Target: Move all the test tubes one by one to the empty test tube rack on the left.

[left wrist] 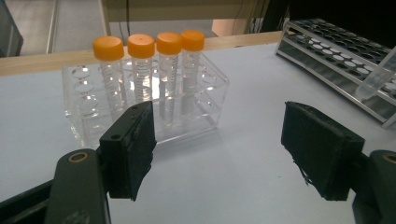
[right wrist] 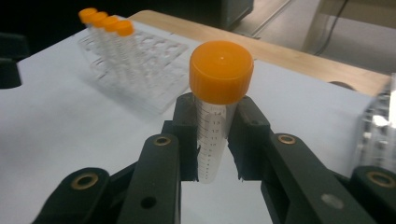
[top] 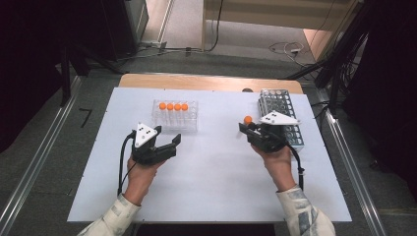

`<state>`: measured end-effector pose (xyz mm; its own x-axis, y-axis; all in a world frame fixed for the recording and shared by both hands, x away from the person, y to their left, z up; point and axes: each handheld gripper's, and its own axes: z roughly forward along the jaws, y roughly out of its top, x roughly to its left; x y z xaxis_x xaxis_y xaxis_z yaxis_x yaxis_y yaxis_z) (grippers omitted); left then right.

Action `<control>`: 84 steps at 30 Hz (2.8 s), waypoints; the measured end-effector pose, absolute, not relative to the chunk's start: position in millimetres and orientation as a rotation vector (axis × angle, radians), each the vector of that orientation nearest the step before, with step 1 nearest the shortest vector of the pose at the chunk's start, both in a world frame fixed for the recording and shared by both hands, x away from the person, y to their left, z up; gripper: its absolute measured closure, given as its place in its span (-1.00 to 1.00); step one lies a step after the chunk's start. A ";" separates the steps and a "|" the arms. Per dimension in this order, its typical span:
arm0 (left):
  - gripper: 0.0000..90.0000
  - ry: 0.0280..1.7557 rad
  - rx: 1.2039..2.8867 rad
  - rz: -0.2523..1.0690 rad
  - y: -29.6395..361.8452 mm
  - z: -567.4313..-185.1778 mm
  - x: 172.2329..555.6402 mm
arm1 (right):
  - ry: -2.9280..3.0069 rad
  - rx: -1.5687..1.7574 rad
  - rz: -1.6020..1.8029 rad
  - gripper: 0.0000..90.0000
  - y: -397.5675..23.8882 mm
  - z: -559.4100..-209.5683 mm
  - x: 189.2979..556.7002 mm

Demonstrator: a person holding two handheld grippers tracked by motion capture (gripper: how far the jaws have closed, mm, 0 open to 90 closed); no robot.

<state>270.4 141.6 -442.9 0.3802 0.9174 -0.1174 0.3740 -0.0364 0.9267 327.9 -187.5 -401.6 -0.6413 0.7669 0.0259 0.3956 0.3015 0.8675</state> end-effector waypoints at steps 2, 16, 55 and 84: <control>-0.43 1.163 1.610 0.658 140.3 -441.3 268.8 | 2.213 1.016 1.289 0.59 -174.9 -406.9 326.0; -0.32 1.061 1.641 0.584 127.2 -433.7 260.7 | 2.386 0.874 1.284 0.59 -100.0 -433.4 311.5; 0.54 0.983 1.688 0.507 121.4 -438.8 260.1 | 2.488 0.775 1.282 0.59 -48.3 -444.5 298.5; 0.54 1.142 1.585 0.586 167.9 -422.7 278.2 | 2.445 0.901 1.214 -0.45 -114.8 -441.2 307.0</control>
<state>278.2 167.9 -422.7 0.4252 0.8880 -0.1754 0.3752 0.0034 0.9269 307.0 -114.8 -441.2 -0.7717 0.6350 0.0355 0.4119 0.4565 0.7886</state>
